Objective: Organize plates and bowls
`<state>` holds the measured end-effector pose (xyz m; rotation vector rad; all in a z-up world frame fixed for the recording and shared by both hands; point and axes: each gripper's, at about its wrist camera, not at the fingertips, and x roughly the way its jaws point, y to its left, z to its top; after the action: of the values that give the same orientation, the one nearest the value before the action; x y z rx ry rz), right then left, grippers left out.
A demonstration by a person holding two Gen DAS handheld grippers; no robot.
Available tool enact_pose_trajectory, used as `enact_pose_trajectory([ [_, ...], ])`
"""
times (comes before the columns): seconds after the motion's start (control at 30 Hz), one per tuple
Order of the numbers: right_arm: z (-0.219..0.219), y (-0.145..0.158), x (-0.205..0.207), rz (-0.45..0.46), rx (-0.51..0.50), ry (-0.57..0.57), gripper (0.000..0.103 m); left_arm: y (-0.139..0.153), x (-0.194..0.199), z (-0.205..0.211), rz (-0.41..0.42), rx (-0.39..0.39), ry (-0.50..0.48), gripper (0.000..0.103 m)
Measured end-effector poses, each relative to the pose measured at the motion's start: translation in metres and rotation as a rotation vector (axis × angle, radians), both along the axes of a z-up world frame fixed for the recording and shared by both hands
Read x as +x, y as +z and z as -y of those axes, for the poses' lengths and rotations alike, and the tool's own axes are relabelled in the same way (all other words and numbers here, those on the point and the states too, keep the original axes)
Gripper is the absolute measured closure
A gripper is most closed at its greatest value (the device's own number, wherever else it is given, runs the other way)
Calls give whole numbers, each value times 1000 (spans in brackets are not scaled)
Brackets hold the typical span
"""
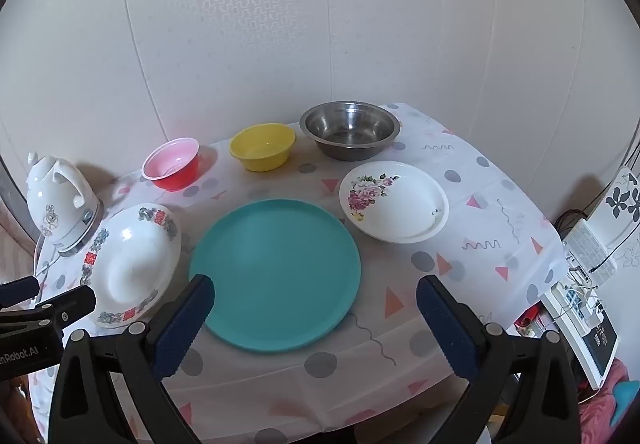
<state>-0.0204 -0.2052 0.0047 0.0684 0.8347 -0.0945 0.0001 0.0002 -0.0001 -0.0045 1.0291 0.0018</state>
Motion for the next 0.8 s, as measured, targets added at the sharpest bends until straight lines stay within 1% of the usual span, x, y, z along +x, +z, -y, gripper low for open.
enact_pose_trajectory([
  [0.3,-1,-1,1,-2,1,0,0,3,-1,-2,-3,8,0,5],
  [0.8,-2,-2,2,-4,-1,-4,0,-4,4,-4,-5,-22,7,4],
])
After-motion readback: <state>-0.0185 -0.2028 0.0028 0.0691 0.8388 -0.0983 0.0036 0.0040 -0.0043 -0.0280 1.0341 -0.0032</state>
